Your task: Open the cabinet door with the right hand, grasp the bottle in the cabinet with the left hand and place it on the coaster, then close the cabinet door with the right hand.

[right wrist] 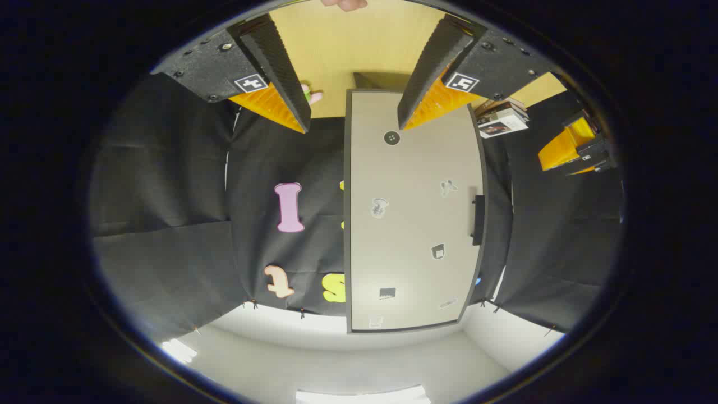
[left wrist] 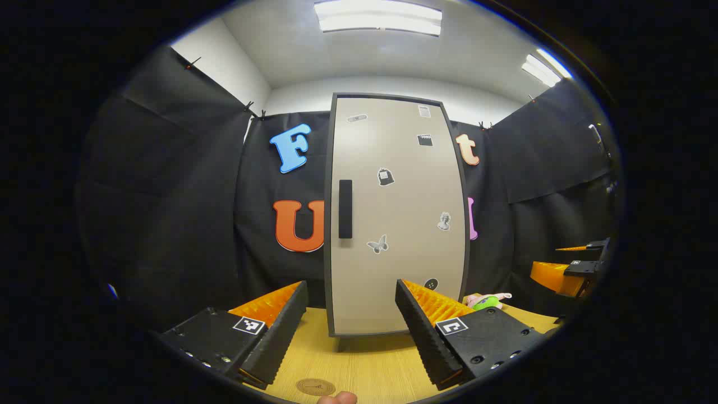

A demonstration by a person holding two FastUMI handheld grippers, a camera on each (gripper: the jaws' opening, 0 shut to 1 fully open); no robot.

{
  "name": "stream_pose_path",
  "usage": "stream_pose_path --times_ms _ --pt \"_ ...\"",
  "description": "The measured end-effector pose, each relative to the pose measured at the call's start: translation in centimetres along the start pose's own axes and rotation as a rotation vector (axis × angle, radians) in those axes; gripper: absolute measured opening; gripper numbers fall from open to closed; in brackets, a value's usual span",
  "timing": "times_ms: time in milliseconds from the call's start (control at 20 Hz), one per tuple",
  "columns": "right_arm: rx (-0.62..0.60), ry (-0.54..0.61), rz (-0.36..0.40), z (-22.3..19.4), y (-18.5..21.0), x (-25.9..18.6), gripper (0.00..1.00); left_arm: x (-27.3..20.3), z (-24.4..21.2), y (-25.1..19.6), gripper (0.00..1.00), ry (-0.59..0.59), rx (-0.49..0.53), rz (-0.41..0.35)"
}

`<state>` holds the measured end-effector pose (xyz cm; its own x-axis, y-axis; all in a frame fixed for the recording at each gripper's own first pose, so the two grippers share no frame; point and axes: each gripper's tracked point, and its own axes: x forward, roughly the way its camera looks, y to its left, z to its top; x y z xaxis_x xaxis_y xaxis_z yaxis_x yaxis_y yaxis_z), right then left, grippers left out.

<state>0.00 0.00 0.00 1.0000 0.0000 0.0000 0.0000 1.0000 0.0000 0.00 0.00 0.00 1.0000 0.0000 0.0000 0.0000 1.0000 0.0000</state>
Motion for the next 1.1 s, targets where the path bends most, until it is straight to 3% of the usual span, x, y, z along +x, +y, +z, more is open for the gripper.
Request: stream_pose_path --times_ms 1100 --pt "0.003 0.020 0.005 -1.0 0.6 2.3 0.98 1.9 -0.8 0.6 0.95 0.008 0.021 0.008"
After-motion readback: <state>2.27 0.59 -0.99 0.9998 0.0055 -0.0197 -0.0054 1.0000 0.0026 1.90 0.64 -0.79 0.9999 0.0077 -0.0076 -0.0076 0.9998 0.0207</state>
